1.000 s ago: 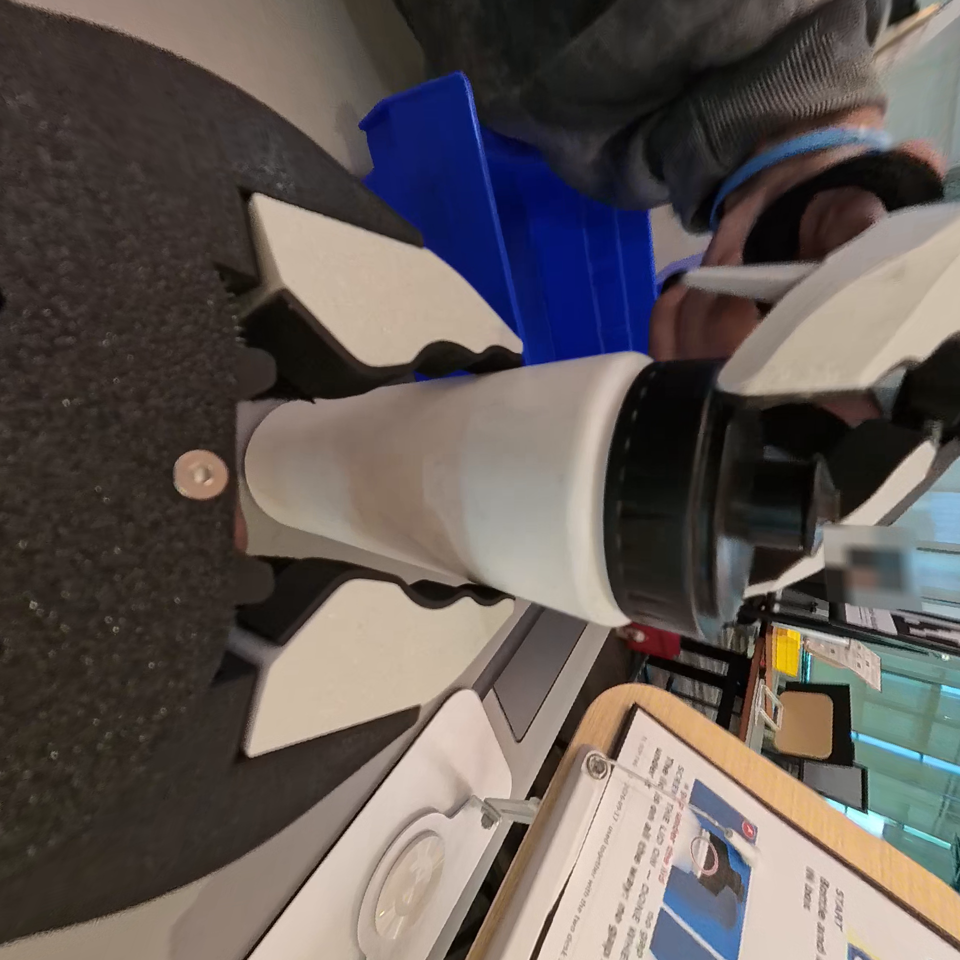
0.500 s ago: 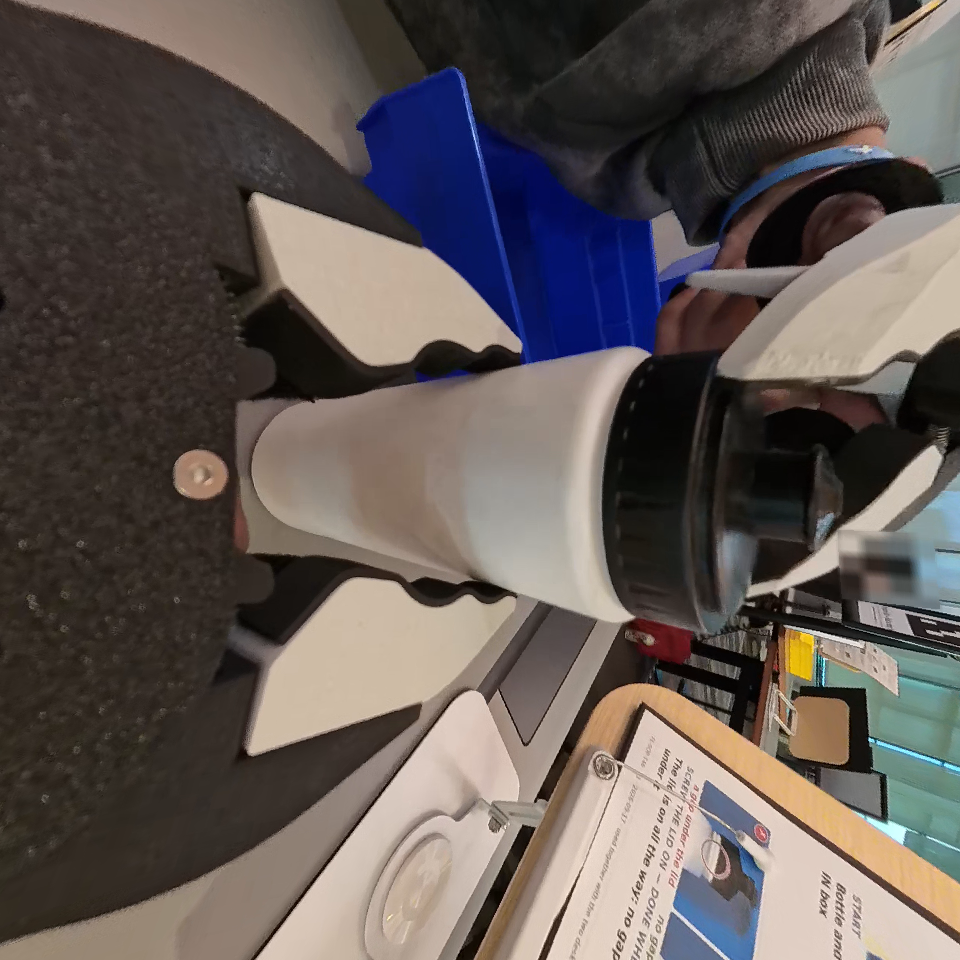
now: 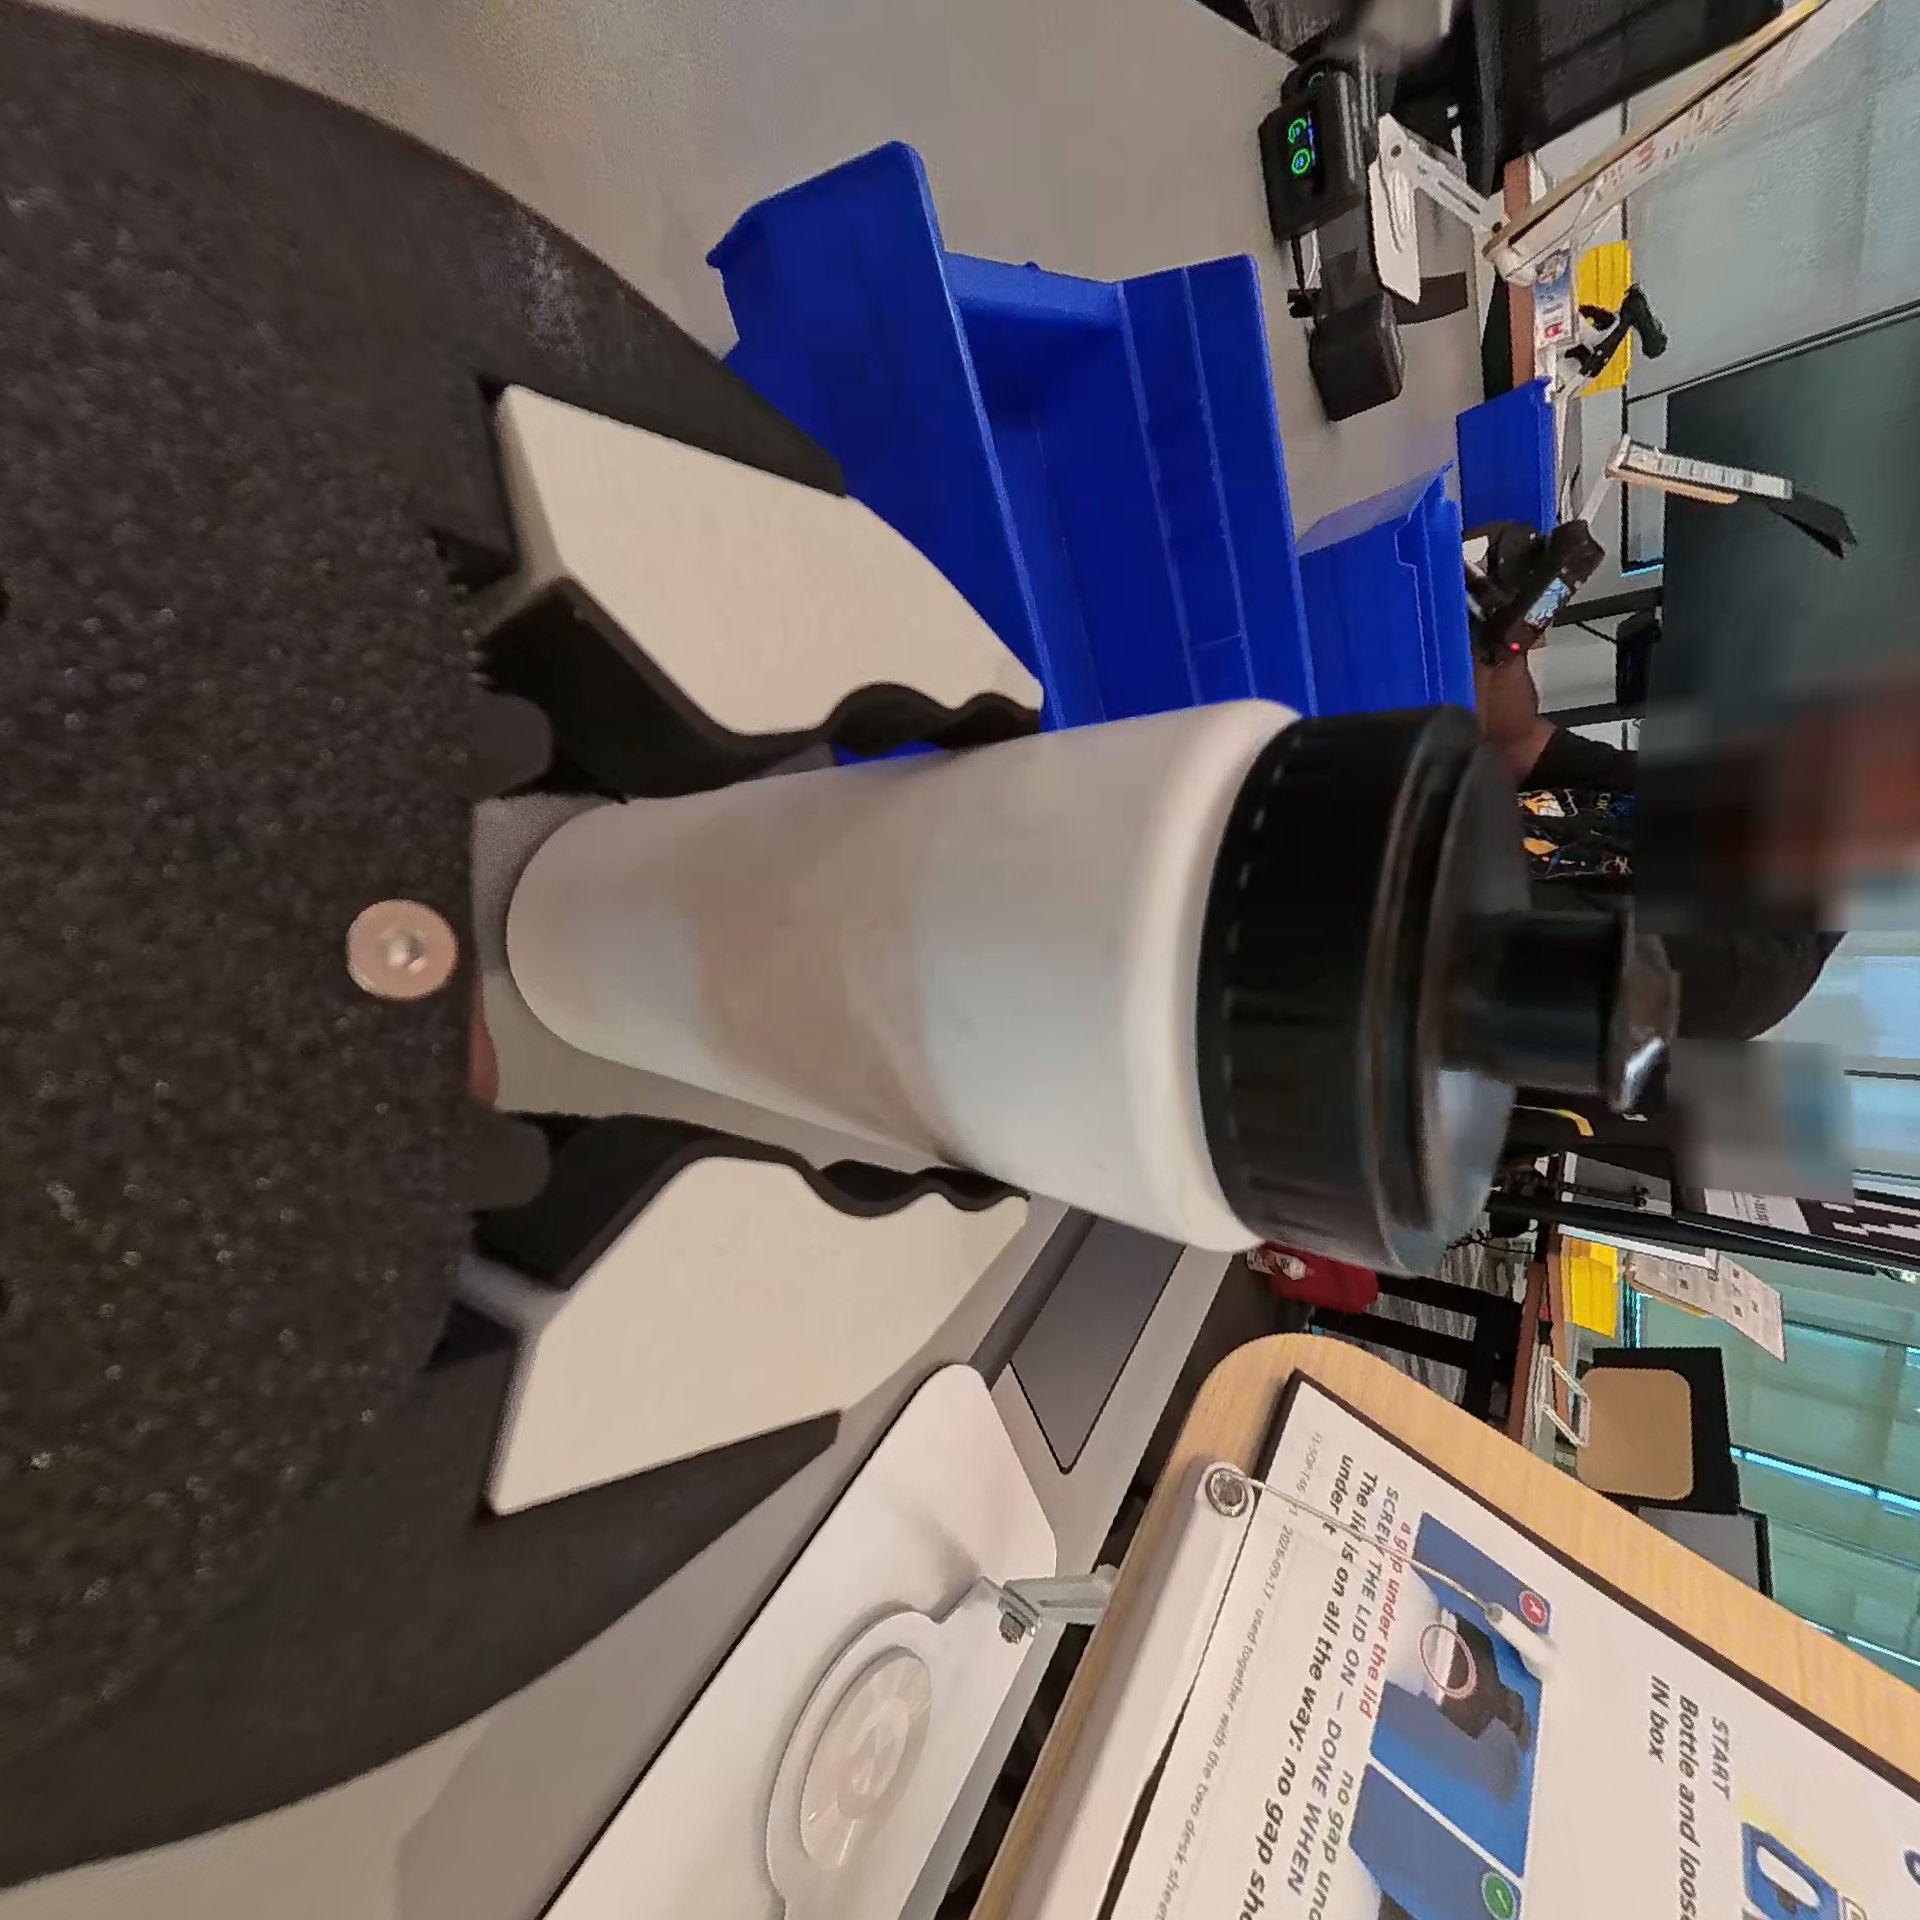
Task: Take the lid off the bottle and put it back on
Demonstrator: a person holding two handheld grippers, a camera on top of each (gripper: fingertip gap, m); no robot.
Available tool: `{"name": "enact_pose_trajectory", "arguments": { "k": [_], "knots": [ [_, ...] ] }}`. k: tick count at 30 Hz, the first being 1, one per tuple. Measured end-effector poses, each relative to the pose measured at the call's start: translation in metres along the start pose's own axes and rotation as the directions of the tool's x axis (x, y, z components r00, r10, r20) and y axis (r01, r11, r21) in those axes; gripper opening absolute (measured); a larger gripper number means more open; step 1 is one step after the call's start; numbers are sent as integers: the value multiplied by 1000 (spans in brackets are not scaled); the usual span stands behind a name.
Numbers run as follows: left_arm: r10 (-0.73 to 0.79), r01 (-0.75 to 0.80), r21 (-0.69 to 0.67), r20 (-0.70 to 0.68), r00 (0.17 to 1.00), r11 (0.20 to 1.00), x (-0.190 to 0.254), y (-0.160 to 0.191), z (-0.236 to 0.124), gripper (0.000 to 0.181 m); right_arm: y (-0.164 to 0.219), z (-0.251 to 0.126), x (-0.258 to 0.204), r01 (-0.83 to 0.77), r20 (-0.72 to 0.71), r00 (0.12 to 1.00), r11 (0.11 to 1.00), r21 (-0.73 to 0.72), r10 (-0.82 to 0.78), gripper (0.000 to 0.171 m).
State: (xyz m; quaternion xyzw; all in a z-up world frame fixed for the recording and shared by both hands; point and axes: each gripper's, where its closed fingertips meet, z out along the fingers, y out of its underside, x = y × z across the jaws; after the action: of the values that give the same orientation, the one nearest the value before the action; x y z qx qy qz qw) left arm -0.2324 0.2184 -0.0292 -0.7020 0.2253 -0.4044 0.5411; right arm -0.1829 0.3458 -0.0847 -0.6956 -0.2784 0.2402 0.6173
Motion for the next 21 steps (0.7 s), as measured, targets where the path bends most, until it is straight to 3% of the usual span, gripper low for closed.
{"name": "enact_pose_trajectory", "arguments": {
  "k": [2,4,7,9,11,14,17,21],
  "knots": [
    [73,-70,-80,37,997,994,16,53,-10,83,0,-1,0,2,-8,1000,1000,-3,-2,78],
    [141,-134,-115,57,988,984,27,80,-15,77,1,-3,-1,12,-20,1000,1000,-11,-13,78],
    [183,-185,-88,-35,983,979,52,73,-15,79,2,-8,0,54,-57,997,998,-40,-57,78],
    [268,-269,-66,-18,963,961,51,71,-15,78,-5,-16,1,90,-91,991,995,-44,-94,78],
    [328,-327,-77,-1,945,942,45,75,-16,77,-18,-28,-1,129,-112,985,991,-29,-131,78],
    [295,-296,-93,-24,955,951,43,77,-14,77,-52,-53,-7,290,-141,947,957,-22,-290,78],
    [190,-200,-111,-88,978,974,48,80,-13,78,-99,-85,-11,490,-192,847,868,-83,-496,78],
    [56,-77,-160,-136,989,984,50,85,-13,78,-154,-141,-13,768,-194,558,590,-247,-807,78]
  ]
}}
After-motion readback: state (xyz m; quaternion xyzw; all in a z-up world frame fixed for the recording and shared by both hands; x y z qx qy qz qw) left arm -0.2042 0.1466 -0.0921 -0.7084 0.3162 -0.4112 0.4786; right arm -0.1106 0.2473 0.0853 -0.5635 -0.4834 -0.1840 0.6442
